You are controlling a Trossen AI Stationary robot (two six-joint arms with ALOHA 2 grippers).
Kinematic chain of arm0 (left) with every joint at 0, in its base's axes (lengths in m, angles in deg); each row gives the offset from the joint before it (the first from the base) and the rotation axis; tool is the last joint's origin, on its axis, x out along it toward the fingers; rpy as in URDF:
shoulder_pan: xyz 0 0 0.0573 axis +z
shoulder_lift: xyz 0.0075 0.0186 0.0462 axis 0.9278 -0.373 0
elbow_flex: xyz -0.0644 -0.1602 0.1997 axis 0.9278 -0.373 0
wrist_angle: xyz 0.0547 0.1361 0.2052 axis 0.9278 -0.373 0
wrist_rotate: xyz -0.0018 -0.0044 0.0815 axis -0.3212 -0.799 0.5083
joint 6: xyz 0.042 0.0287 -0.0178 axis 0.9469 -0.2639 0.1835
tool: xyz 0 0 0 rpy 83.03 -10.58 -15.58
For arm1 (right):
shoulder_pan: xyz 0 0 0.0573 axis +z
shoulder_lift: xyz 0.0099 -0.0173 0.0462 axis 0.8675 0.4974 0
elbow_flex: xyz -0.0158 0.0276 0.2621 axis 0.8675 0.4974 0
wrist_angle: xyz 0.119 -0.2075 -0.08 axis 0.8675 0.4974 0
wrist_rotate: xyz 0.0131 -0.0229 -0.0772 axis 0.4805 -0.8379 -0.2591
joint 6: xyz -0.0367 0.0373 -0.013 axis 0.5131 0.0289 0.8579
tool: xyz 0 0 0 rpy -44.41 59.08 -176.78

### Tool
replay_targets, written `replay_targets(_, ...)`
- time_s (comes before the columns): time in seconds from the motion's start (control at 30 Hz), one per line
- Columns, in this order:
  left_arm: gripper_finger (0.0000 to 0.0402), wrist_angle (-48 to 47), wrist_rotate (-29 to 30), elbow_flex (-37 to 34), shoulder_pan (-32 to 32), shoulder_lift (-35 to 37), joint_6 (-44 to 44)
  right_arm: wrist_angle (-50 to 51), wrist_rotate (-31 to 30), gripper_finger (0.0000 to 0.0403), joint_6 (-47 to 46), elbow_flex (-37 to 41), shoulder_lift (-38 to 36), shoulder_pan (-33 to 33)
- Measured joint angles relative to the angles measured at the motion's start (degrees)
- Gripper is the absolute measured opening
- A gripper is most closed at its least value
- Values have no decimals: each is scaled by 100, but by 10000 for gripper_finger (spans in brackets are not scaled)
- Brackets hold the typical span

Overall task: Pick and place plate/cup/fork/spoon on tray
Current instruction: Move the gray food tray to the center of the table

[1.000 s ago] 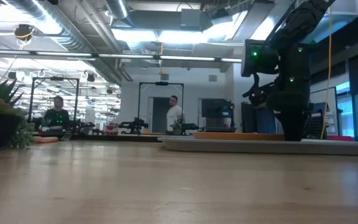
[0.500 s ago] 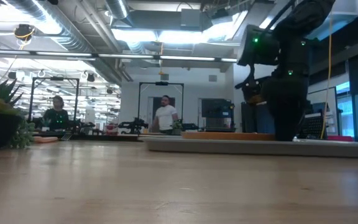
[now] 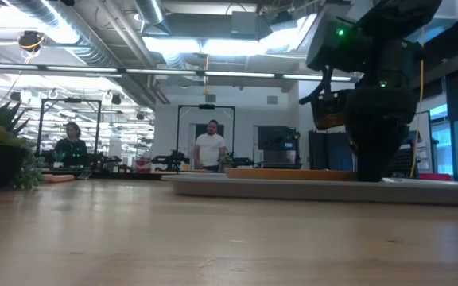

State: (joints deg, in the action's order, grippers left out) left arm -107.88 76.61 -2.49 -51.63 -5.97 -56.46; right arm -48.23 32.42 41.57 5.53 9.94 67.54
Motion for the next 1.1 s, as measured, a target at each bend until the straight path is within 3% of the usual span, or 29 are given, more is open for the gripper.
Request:
replay_targets(0.47,0,-2,0,0,-1,0,0,-125,148,106,-127,-125,-104,577)
replay_targets(0.63,0,-2,0,0,0,0,2,-110,41,106,125,-828,-171,669)
replay_targets(0.83,0,-2,0,0,-1,0,215,-115,-946,106,615,-1550,-129,448)
replay_targets(1.1,0,-2,7,2,-2,0,295,-16,-792,106,1512,-2692,767,-63)
